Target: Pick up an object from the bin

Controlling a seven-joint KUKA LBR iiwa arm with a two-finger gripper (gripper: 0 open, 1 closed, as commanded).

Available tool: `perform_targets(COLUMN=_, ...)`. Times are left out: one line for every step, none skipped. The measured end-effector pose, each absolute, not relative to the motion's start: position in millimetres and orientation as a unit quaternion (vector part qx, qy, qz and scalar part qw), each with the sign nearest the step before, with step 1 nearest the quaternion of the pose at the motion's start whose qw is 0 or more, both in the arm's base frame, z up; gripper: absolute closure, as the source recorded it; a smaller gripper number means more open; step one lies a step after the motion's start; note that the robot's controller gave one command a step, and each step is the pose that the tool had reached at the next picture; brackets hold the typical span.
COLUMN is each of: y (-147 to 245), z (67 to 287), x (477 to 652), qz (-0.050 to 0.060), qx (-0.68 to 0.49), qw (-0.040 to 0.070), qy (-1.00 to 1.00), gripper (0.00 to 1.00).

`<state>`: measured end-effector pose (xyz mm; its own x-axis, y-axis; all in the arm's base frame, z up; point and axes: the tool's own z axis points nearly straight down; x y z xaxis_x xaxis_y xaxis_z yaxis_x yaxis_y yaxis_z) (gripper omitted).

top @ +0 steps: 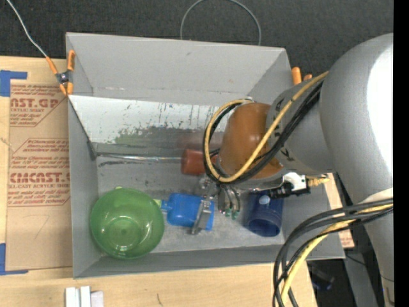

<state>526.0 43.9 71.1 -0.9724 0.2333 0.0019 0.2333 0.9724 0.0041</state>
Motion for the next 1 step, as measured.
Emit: perform_targets(y=43.9, z=71.1, x=526.0, qz=-0.002, qx=-0.117, qw=0.001, qy=-0.993, gripper=1.00)
